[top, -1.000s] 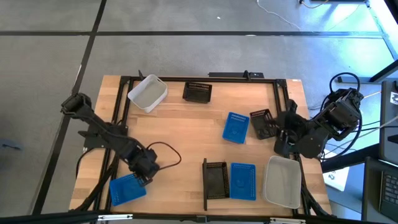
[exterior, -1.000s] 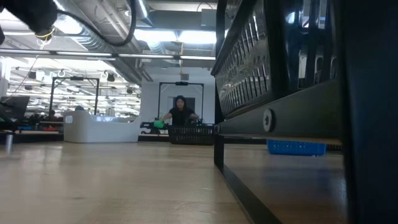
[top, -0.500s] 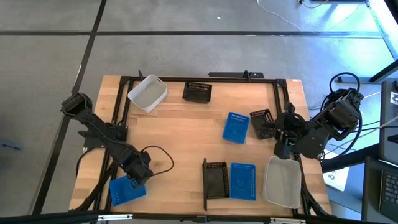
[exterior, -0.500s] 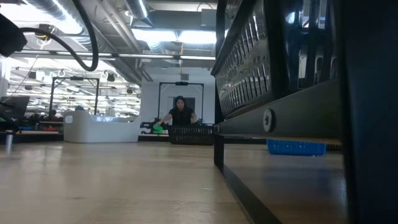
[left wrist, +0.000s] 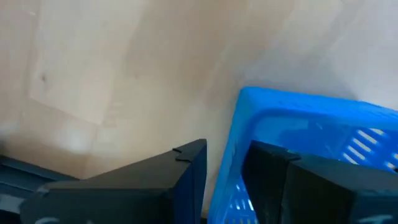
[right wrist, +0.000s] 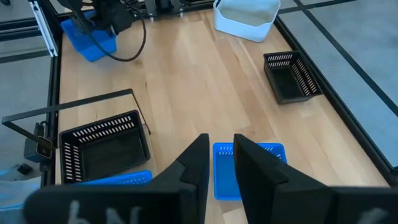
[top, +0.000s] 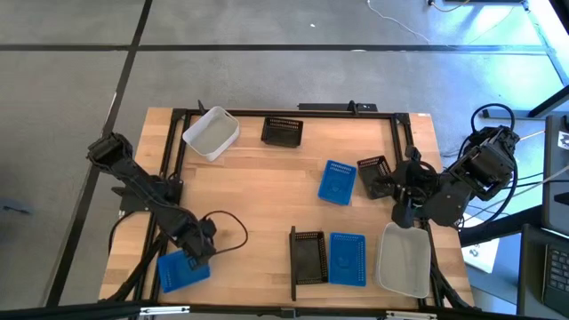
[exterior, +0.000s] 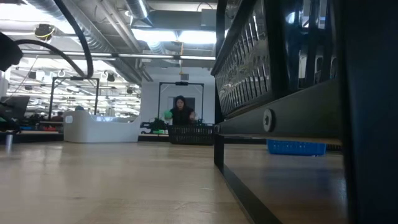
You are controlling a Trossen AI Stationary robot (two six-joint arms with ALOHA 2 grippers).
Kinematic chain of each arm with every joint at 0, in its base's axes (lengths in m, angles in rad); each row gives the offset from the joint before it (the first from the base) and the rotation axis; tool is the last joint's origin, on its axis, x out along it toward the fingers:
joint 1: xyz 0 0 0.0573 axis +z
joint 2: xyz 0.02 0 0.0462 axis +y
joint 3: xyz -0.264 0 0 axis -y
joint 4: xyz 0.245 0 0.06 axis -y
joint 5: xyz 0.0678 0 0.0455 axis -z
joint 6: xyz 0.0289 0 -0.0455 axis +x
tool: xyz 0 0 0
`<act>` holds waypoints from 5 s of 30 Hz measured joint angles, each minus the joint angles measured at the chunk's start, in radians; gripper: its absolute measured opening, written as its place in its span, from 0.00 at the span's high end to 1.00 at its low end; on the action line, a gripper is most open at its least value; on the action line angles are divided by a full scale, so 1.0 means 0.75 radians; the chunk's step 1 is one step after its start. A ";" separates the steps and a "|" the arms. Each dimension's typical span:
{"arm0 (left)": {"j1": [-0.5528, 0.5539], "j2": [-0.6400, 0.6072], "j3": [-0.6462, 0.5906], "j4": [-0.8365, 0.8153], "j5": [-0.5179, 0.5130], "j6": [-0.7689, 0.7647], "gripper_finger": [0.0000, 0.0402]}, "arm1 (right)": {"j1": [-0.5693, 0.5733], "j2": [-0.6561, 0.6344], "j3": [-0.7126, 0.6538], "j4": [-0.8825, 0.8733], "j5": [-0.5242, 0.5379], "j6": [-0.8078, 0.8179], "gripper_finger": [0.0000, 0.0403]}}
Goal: Stack baskets on shelf by color
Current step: Stack the bottom blue bin on top of the blue bin on the shelf
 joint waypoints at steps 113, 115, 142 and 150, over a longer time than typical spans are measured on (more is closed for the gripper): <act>0.786 0.060 0.833 0.821 -1.738 1.922 0.93 | -0.725 0.490 0.001 1.001 0.234 -1.366 0.98; 0.786 0.060 0.833 0.823 -1.735 1.922 0.90 | -0.726 0.491 0.001 1.001 0.224 -1.368 0.99; 0.522 0.060 0.834 0.756 -1.782 1.850 0.81 | -0.735 0.494 0.000 0.924 0.222 -1.365 0.99; 0.487 0.062 0.834 0.491 -1.728 1.643 0.81 | -0.741 0.494 0.000 0.907 0.292 -1.366 0.99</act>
